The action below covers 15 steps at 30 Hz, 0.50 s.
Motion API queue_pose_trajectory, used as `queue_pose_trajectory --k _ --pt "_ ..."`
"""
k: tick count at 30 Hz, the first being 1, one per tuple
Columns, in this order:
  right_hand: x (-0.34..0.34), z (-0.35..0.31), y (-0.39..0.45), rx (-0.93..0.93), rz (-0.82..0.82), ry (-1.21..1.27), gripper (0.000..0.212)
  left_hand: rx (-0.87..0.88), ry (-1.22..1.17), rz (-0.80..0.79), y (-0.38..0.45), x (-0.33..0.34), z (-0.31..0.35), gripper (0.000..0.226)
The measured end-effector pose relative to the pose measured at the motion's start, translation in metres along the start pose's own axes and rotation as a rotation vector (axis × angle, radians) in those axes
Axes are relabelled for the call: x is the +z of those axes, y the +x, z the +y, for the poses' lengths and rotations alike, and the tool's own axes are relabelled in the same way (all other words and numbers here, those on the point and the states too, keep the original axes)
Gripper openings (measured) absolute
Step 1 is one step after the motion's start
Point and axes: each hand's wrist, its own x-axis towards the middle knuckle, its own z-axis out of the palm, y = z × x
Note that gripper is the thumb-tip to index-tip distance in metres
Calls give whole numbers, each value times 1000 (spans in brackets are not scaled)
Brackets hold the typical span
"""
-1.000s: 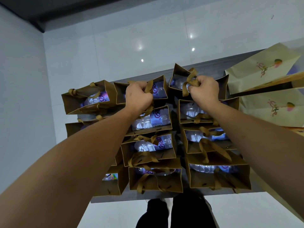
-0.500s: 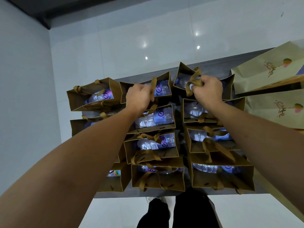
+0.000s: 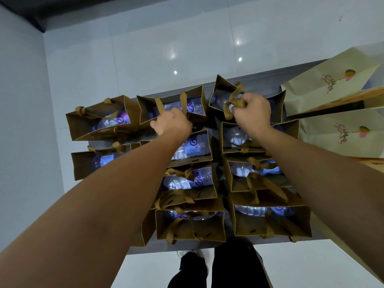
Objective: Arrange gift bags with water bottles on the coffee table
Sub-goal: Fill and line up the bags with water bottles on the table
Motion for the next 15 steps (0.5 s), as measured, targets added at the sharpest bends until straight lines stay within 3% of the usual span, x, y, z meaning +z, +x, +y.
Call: queue_pose_trajectory --k 5,8,11,15 --pt "-12 -9 -1 16 18 -31 20 85 -305 129 -12 -1 2 29" --pt "-27 -23 -4 18 26 -33 31 163 -294 209 -22 -12 1 36" --pt "-44 -41 -6 -12 49 -83 35 118 -269 188 -23 -31 -2 38" --pt "-62 -57 -3 -41 40 -170 24 142 -373 135 -18 -65 4 44"
